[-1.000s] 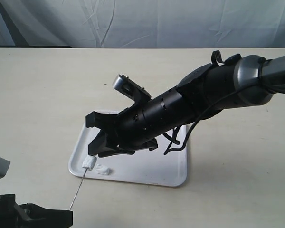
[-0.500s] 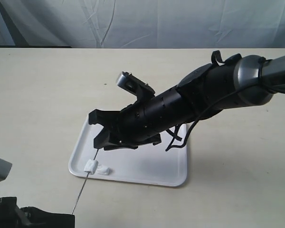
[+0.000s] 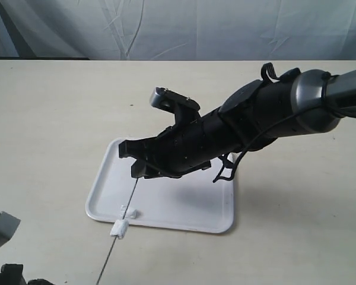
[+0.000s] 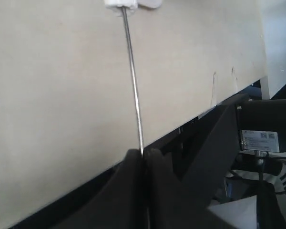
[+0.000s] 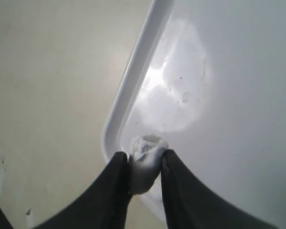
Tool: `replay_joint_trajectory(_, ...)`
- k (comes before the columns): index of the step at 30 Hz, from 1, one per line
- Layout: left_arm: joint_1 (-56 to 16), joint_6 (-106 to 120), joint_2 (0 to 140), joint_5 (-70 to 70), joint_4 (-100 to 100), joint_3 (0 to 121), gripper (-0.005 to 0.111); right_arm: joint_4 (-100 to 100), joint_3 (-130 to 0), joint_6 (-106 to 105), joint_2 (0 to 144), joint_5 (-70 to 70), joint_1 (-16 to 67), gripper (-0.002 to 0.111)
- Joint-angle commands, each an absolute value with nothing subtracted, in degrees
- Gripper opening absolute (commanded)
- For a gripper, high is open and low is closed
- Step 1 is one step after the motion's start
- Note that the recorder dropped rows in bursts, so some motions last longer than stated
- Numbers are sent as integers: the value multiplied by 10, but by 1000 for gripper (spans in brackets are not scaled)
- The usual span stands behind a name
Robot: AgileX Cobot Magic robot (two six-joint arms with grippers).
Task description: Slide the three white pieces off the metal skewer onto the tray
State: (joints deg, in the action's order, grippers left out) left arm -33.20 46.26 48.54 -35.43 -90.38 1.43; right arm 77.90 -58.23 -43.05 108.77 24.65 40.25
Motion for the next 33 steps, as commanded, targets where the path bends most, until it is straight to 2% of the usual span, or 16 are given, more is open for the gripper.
replay_joint_trajectory(1, -332, 440, 484, -425, -857, 0, 0, 759, -586, -439, 1089, 159, 400, 23)
replay_joint_trajectory(7, -332, 435, 484, -425, -856, 0, 0, 742, -586, -439, 1089, 131, 400, 23)
replay_joint_trajectory(16, -332, 436, 484, -330, -865, 0, 0, 700, -586, -439, 1089, 156, 400, 23)
replay_joint_trajectory(18, -332, 435, 484, -301, -865, 0, 0, 700, -586, -439, 1089, 162, 400, 26)
replay_joint_trajectory(23, -332, 435, 484, -282, -860, 0, 0, 704, -586, -433, 1089, 176, 400, 45)
replay_joint_trajectory(33, -332, 436, 492, -192, -862, 7, 0, 727, -586, -426, 1073, 270, 400, 45)
